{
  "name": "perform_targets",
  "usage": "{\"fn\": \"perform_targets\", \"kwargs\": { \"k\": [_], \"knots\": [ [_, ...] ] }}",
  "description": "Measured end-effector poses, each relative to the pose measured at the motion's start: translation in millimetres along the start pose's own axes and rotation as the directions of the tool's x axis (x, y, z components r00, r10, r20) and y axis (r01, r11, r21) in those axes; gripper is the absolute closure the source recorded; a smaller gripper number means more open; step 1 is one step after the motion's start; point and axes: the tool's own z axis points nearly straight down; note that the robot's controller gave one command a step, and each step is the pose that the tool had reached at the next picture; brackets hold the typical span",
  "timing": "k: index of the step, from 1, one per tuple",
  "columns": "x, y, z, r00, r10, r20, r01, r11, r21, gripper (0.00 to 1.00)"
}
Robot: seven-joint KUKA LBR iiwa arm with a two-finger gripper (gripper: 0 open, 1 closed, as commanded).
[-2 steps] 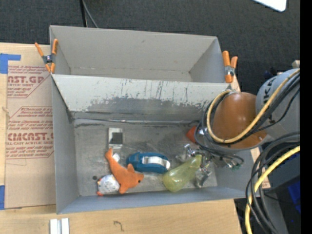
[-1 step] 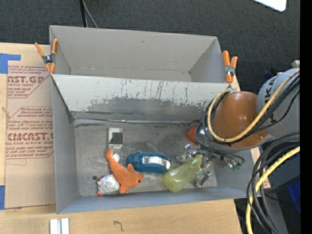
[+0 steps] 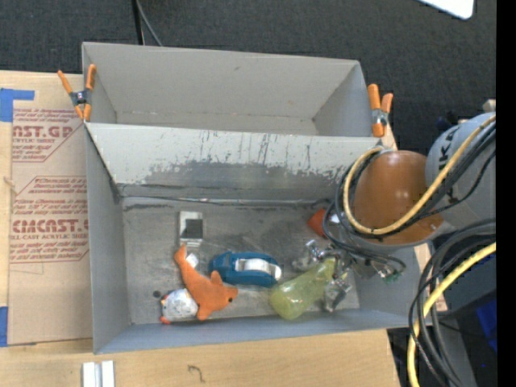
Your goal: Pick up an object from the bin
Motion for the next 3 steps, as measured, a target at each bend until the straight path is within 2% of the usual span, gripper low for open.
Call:
{"fn": "perform_targets", "kwargs": {
  "k": [1, 2, 3],
  "knots": [
    [1.5, 2, -7, 1.0, 0.001, -0.009, -0.001, 1.0, -0.008, 1.0],
    [2.1, 2, -29, 1.0, 0.0, -0.013, -0.001, 1.0, -0.01, 1.0],
    [1.0, 2, -48, 1.0, 0.001, -0.009, -0.001, 1.0, -0.007, 1.0]
  ]
}}
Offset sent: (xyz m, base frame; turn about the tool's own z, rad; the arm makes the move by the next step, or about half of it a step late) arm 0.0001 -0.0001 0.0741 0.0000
